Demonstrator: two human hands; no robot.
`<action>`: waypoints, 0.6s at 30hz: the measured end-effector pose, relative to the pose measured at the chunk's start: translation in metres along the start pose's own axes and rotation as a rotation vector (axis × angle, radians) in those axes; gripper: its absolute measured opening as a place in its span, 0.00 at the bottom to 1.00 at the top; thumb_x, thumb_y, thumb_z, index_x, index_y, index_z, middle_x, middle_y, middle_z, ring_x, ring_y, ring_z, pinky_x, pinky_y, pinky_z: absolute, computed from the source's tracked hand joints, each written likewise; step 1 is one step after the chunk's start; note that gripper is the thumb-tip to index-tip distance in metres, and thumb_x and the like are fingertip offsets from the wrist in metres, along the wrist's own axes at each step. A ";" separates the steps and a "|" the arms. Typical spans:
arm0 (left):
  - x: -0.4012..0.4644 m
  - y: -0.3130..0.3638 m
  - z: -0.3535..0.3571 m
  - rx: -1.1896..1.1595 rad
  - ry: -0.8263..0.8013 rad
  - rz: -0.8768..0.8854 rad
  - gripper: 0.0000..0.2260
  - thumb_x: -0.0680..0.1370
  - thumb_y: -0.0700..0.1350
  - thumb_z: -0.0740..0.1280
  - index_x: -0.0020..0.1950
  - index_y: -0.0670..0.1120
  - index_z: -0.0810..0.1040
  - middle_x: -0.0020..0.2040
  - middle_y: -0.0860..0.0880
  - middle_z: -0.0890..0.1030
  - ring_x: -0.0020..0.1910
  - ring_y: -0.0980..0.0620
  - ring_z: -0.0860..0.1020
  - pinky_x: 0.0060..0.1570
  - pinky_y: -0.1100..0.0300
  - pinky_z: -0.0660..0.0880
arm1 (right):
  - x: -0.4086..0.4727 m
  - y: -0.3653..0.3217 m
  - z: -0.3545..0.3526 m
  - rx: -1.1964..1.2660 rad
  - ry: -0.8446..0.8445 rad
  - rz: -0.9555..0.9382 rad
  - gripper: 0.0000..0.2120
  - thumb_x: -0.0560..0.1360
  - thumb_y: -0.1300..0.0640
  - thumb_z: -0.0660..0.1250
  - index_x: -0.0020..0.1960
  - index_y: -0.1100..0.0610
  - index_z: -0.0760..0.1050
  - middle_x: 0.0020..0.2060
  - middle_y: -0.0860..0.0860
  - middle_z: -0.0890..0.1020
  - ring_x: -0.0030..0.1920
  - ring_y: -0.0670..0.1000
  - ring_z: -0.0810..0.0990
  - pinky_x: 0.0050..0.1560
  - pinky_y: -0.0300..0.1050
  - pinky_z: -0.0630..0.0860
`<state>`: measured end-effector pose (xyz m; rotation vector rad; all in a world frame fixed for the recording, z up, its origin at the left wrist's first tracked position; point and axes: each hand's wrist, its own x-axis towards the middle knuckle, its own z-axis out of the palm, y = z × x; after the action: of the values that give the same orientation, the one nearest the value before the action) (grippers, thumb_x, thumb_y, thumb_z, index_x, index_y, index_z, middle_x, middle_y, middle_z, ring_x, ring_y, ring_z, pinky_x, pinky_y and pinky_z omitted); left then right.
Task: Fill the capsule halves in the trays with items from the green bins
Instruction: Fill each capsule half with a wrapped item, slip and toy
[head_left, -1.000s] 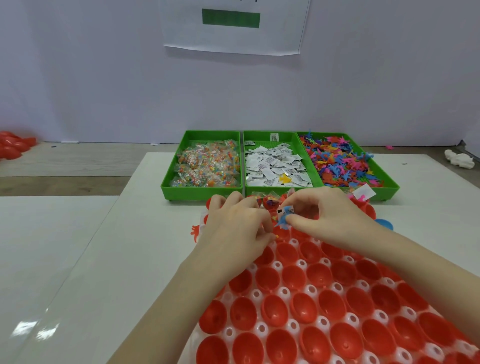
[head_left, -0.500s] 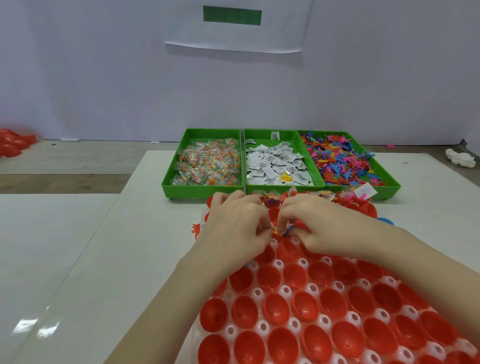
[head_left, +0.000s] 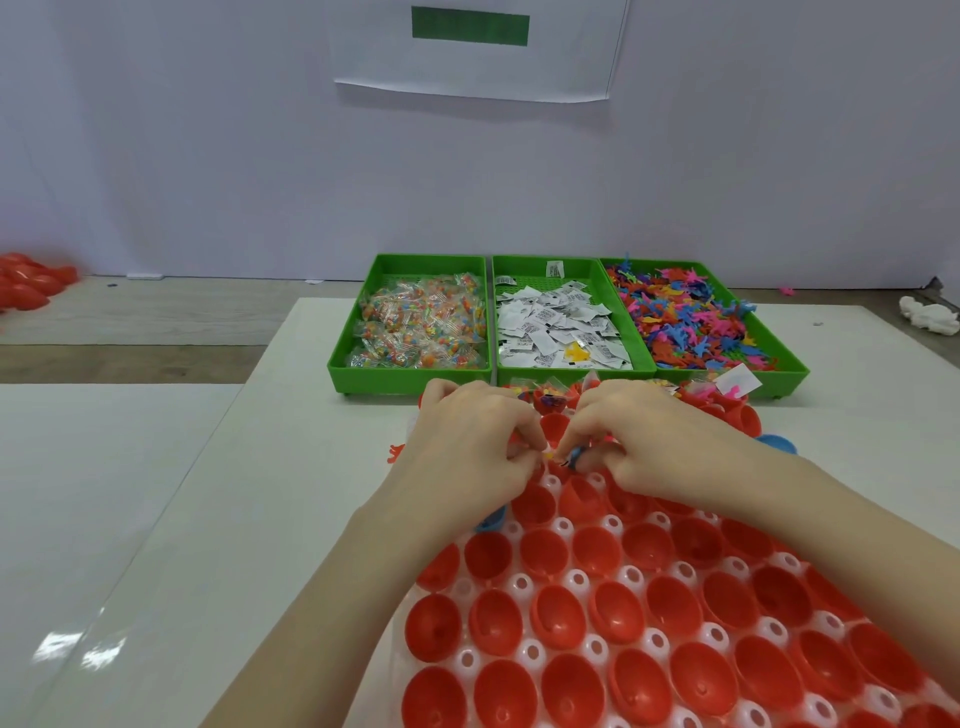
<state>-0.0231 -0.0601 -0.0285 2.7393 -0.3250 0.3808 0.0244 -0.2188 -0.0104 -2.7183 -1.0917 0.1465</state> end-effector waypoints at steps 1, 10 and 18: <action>0.000 0.000 0.000 -0.011 -0.002 -0.001 0.05 0.74 0.46 0.67 0.45 0.55 0.81 0.46 0.57 0.79 0.52 0.58 0.73 0.46 0.61 0.53 | 0.001 0.000 0.000 0.004 0.009 0.008 0.10 0.72 0.64 0.68 0.49 0.52 0.83 0.39 0.43 0.77 0.38 0.38 0.72 0.45 0.30 0.69; 0.000 0.000 0.001 -0.089 -0.006 -0.012 0.03 0.72 0.46 0.71 0.43 0.53 0.83 0.43 0.57 0.79 0.49 0.56 0.74 0.47 0.59 0.56 | 0.019 -0.009 -0.018 -0.017 -0.167 0.118 0.06 0.70 0.58 0.71 0.47 0.55 0.82 0.36 0.47 0.79 0.36 0.46 0.76 0.33 0.33 0.71; 0.002 0.001 0.002 -0.094 -0.021 -0.026 0.04 0.72 0.46 0.69 0.44 0.54 0.83 0.45 0.55 0.79 0.50 0.55 0.74 0.46 0.59 0.56 | 0.022 -0.019 -0.007 -0.173 -0.047 0.146 0.04 0.69 0.62 0.68 0.42 0.56 0.79 0.33 0.50 0.76 0.35 0.53 0.74 0.28 0.39 0.67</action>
<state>-0.0213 -0.0619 -0.0296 2.6543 -0.3048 0.3216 0.0285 -0.1916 -0.0001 -2.9642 -0.9589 0.1450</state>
